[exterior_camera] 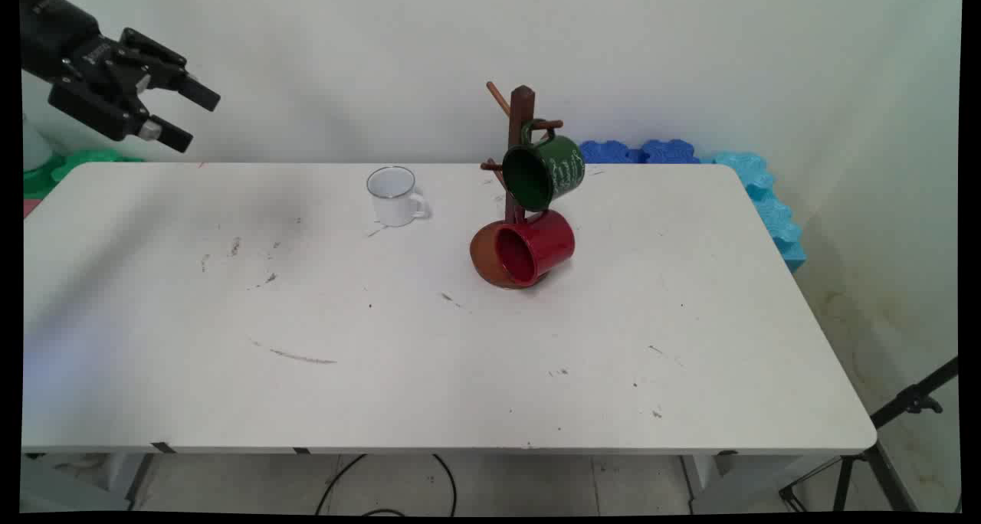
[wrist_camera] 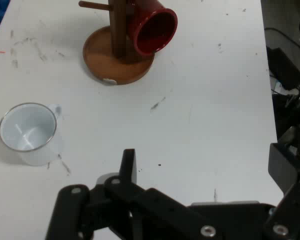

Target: Pick up the green mug from the rack

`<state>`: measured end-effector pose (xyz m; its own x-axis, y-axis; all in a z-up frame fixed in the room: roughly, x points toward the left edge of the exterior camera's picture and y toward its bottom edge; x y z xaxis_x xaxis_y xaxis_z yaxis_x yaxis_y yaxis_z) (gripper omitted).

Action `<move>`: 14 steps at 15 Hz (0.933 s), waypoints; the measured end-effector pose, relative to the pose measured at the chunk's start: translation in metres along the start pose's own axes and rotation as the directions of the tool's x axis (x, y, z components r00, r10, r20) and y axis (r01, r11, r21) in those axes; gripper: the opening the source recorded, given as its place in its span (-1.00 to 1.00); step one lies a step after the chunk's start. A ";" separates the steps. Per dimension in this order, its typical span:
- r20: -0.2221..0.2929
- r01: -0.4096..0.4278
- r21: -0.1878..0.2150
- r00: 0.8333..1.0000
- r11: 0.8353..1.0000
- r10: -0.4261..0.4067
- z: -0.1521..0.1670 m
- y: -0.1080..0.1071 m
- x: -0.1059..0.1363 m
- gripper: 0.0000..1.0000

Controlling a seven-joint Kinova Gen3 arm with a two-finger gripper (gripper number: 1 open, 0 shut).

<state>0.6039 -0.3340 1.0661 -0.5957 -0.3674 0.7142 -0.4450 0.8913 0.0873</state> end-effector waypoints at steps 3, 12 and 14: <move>-0.005 0.009 0.010 1.000 1.000 -0.009 0.004 0.003 0.003 1.00; -0.055 0.087 0.025 0.995 0.996 -0.086 0.046 0.031 0.037 1.00; -0.068 0.117 0.027 0.991 0.993 -0.115 0.060 0.040 0.050 1.00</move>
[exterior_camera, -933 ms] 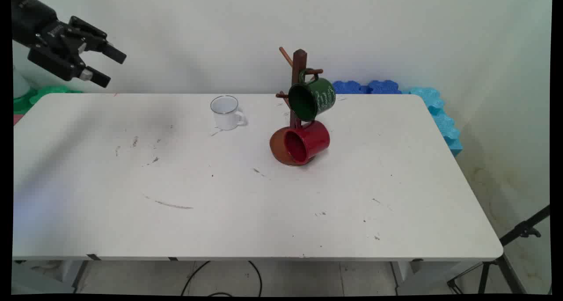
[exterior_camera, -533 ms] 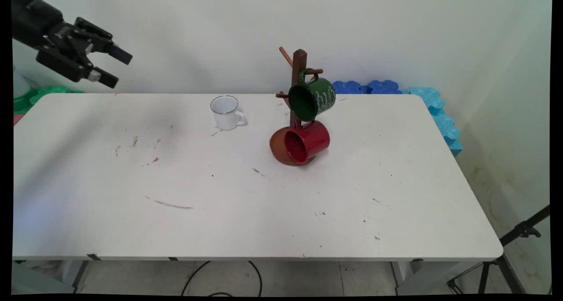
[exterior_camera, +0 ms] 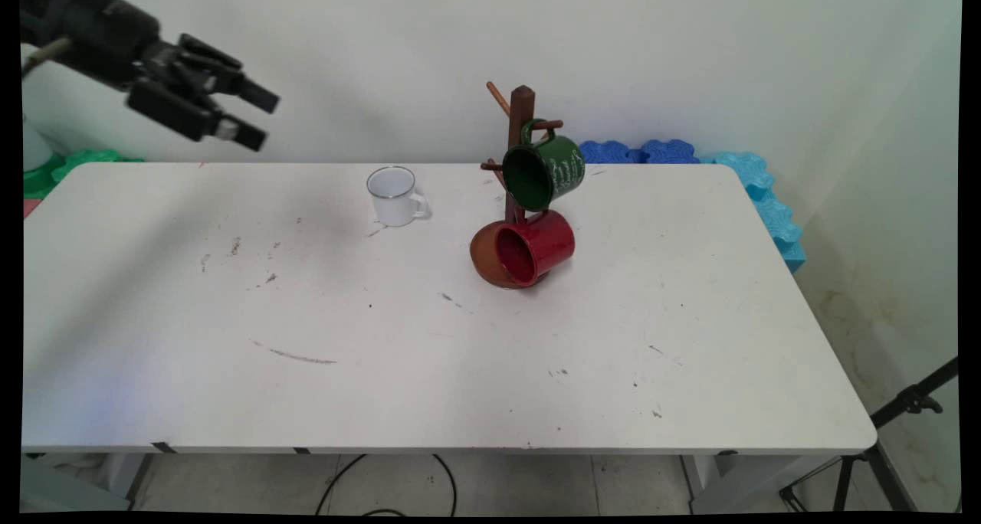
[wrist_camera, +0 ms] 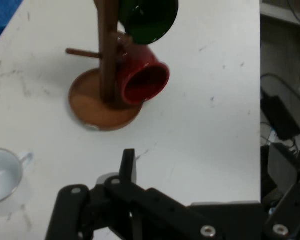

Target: Pick up the green mug from the rack

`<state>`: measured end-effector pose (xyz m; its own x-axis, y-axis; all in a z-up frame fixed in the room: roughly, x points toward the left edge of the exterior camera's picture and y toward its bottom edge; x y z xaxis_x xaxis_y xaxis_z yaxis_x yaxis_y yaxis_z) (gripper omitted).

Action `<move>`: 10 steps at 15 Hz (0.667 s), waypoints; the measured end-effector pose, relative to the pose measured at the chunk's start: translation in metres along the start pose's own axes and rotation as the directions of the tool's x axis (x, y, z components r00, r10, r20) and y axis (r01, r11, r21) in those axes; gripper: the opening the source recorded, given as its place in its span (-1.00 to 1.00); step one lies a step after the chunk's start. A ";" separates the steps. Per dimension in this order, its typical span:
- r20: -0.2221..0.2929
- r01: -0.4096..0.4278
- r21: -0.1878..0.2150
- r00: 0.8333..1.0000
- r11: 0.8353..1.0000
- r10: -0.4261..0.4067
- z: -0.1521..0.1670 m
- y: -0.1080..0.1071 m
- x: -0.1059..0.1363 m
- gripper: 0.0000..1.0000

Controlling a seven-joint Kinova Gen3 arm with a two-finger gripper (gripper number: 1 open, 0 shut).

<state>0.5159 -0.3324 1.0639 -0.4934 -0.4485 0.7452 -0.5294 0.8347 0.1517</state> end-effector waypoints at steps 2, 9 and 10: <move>-0.013 0.040 0.006 0.999 0.999 -0.040 0.021 0.014 0.015 1.00; -0.024 0.168 0.042 0.986 0.985 -0.167 0.107 0.044 0.052 1.00; -0.024 0.181 0.044 0.983 0.982 -0.180 0.115 0.046 0.054 1.00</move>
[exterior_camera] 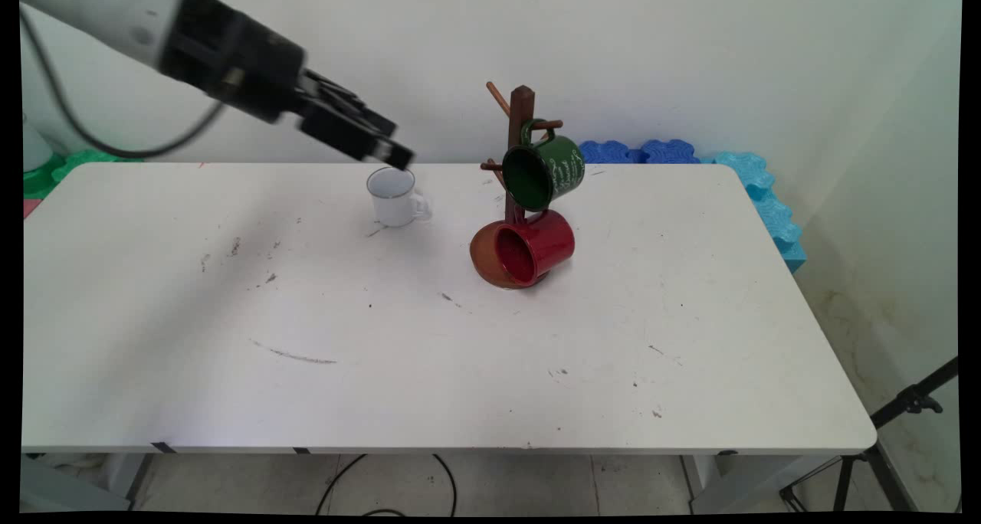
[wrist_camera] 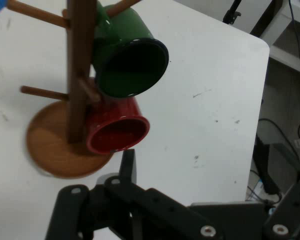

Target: Pick up the green mug from the rack

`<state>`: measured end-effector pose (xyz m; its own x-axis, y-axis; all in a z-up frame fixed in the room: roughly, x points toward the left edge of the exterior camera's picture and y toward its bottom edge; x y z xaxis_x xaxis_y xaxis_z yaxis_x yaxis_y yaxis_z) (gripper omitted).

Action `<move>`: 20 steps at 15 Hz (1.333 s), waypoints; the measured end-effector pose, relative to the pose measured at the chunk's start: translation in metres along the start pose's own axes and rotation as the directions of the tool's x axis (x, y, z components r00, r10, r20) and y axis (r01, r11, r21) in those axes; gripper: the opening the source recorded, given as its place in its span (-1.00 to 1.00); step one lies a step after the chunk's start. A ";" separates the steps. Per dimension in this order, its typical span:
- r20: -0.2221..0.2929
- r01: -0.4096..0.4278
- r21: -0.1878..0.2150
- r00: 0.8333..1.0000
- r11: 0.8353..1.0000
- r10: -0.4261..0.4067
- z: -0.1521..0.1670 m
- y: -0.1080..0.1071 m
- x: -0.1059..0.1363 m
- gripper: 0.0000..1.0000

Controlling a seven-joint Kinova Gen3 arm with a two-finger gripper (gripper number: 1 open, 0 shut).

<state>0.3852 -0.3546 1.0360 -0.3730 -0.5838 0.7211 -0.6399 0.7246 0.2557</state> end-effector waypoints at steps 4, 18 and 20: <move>-0.016 0.068 0.008 0.998 0.998 -0.068 0.048 0.014 0.006 1.00; -0.101 0.170 0.026 0.981 0.985 -0.167 0.175 0.027 0.013 1.00; -0.116 0.174 0.031 0.979 0.984 -0.169 0.183 0.026 0.012 1.00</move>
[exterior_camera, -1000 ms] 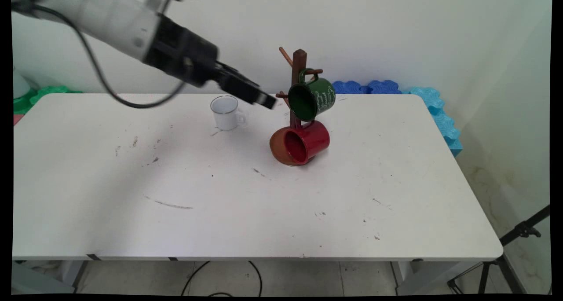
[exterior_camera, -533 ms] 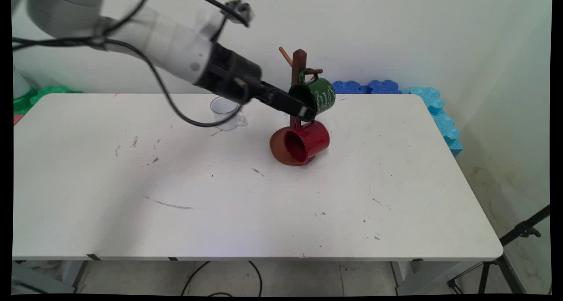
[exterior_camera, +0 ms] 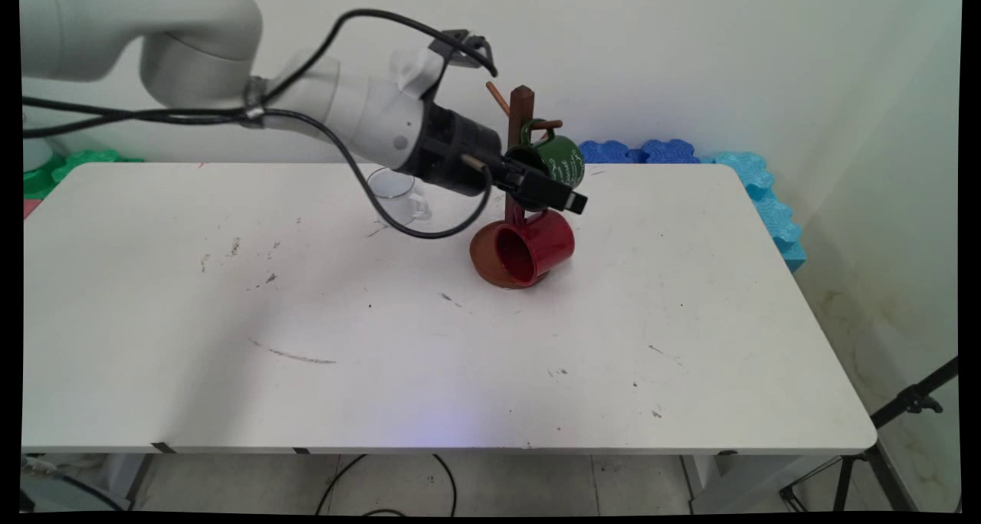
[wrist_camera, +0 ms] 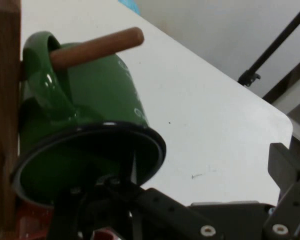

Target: Pick up the green mug from the rack, then place the picked object on the table

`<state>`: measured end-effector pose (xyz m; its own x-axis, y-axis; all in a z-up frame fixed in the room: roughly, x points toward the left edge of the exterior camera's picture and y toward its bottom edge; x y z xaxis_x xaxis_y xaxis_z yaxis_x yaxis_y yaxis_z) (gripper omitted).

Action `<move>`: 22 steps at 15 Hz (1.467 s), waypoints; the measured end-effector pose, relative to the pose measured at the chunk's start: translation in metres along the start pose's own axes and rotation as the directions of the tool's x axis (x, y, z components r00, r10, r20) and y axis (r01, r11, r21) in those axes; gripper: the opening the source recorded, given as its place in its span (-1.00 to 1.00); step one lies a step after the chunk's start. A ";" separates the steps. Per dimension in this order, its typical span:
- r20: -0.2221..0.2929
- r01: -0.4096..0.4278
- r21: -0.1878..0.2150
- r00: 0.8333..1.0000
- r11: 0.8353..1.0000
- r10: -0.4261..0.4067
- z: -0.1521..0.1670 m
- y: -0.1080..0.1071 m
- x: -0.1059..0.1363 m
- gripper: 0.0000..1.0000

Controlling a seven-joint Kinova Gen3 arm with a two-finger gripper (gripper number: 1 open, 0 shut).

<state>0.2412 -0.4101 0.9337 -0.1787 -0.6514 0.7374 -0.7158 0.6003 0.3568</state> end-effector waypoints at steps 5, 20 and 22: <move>-0.048 0.001 0.009 0.999 1.000 -0.001 0.018 -0.004 -0.005 1.00; -0.103 0.000 0.024 0.995 1.000 0.002 0.029 -0.010 -0.019 -1.00; -0.106 -0.002 0.027 0.994 1.000 0.004 0.028 -0.011 -0.021 -1.00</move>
<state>0.2337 -0.4162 0.8979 -0.1096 -0.5960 0.7954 -0.7332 0.5888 0.3402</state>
